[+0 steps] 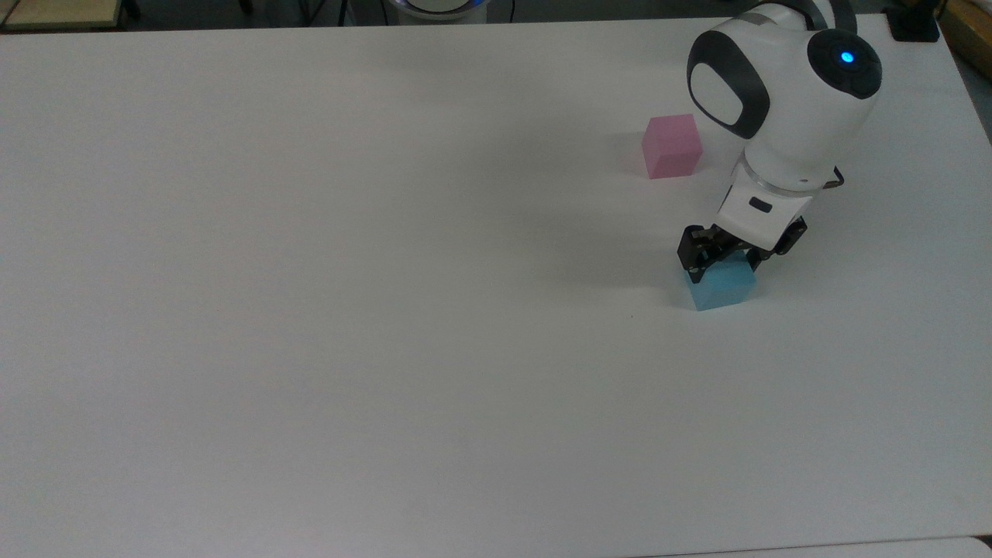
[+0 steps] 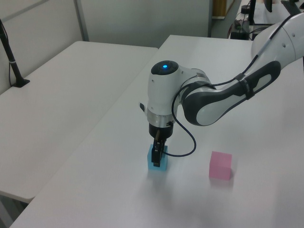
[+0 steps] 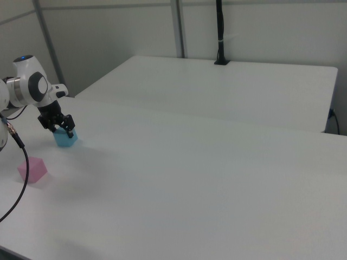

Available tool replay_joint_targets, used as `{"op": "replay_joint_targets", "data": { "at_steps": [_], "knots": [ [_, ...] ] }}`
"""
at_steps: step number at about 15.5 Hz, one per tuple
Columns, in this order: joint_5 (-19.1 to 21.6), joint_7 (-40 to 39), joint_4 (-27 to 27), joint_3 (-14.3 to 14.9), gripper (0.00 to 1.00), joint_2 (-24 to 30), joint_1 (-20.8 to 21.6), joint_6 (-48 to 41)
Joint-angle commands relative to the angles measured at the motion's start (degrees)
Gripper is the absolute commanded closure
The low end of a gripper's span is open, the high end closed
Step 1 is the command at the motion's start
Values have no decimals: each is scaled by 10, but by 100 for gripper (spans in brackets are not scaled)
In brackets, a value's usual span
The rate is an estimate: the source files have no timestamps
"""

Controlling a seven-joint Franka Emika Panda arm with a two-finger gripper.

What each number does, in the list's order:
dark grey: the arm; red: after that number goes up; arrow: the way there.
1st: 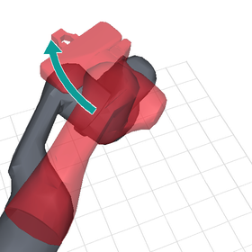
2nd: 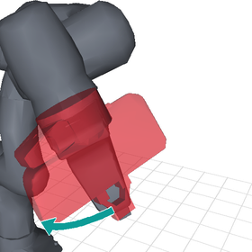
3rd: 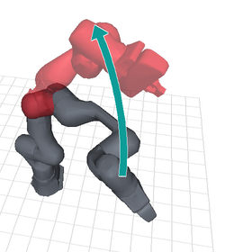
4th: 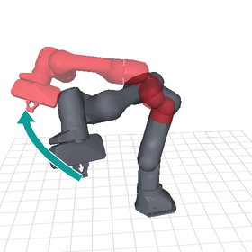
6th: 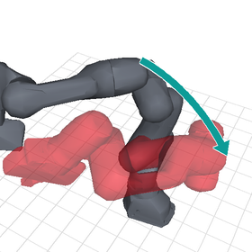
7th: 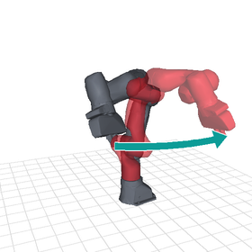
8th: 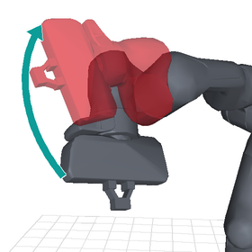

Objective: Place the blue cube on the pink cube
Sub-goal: 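Close the gripper on the light-blue cube and lift it, then carry the light-blue cube over the pink cube and lower it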

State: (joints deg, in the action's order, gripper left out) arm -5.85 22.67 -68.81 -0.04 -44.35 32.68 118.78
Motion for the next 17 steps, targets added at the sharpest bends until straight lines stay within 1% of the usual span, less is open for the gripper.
{"op": "replay_joint_targets", "data": {
  "at_steps": [1, 2, 4, 9, 12, 15, 17],
  "knots": [
    [-8, 2, 11, 7, 73, -7, 5, 7],
    [-8, 1, 10, 7, 75, -5, 5, 7],
    [-7, 0, 8, 8, 75, 7, 5, 0],
    [-4, -2, 1, 7, 75, 69, 2, -52],
    [-2, -2, -3, 7, 75, 94, -3, -72],
    [-2, -2, -27, 7, 75, 123, -4, -76],
    [1, -2, -33, 7, 75, 147, -5, -77]
  ]
}}
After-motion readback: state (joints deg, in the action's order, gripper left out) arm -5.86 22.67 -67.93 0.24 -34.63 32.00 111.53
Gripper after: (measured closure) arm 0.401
